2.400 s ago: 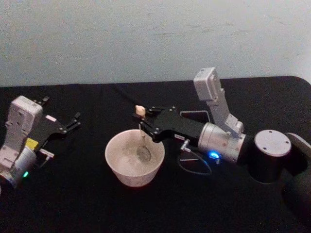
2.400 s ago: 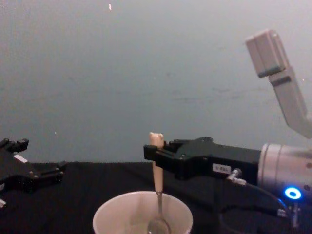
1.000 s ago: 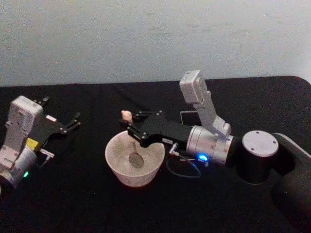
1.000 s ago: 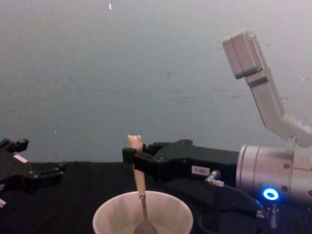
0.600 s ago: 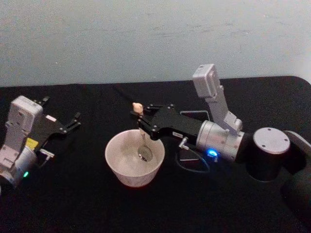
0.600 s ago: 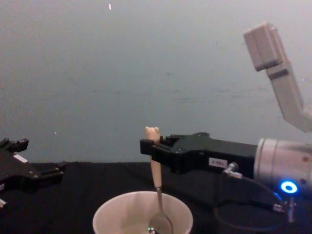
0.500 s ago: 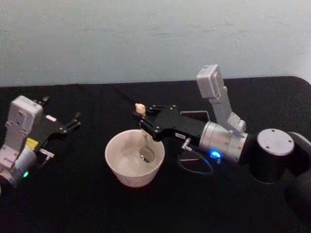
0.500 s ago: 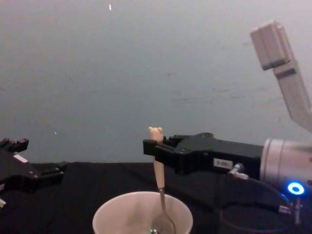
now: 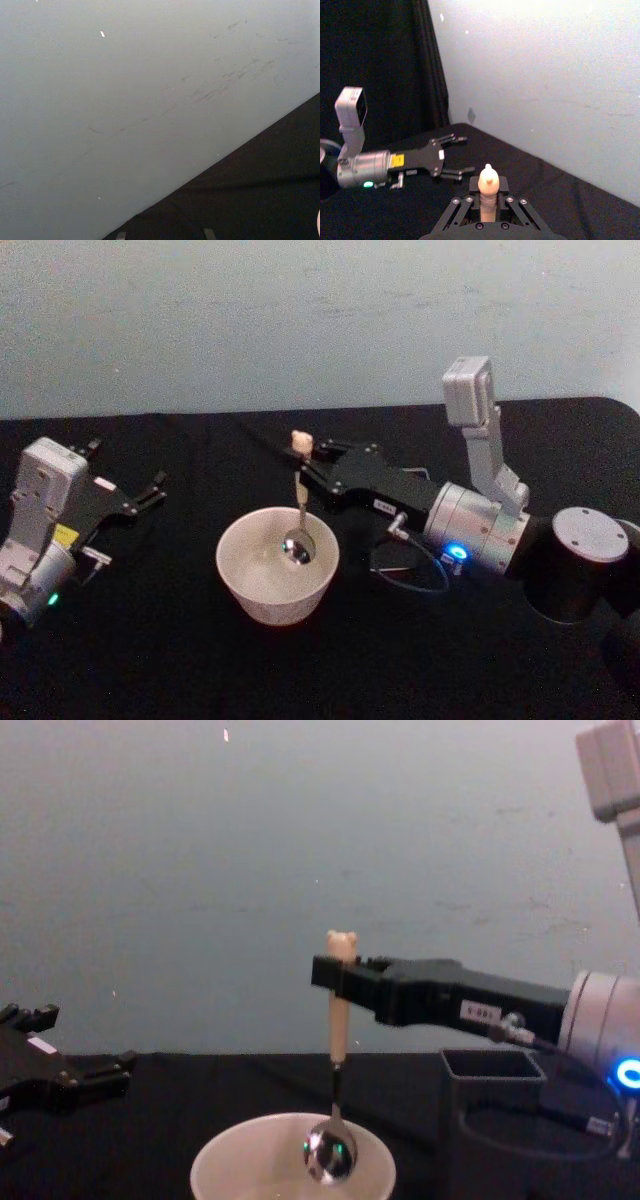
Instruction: Pick up the stirring spoon with one hand, stir inside the cup, then place it back in its original position.
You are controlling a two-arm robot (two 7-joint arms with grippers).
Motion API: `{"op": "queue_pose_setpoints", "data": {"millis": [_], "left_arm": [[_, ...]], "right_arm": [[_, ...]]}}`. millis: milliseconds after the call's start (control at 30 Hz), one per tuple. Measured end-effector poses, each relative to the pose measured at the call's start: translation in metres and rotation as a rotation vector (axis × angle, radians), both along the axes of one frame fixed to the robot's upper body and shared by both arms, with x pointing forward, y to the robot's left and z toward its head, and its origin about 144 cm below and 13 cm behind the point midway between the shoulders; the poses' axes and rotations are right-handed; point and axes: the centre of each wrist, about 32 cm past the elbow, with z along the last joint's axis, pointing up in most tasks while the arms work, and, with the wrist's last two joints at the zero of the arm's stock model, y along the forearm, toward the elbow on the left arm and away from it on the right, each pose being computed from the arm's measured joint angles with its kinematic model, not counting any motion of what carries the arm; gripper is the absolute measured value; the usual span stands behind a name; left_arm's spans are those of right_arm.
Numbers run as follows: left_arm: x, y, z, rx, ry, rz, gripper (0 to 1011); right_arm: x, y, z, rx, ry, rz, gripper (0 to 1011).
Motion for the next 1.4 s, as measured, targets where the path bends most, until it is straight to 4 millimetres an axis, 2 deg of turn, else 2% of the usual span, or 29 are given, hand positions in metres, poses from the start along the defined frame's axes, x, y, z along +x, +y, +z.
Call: {"op": "queue_pose_setpoints", "data": {"millis": [300, 667, 900, 1400], "left_arm": [[0.0, 0.0, 0.0, 0.0, 0.0, 0.0, 1001], [0.0, 0.0, 0.0, 0.0, 0.0, 0.0, 1001], [0.0, 0.0, 0.0, 0.0, 0.0, 0.0, 1001], [0.0, 0.0, 0.0, 0.0, 0.0, 0.0, 1001]], "right_arm": [[0.003, -0.004, 0.01, 0.068, 0.017, -0.049, 192], [0.004, -0.019, 0.024, 0.173, 0.026, -0.144, 192], [0.002, -0.037, 0.031, 0.211, 0.01, -0.185, 192], [-0.013, -0.071, 0.028, 0.23, -0.015, -0.237, 192]]}}
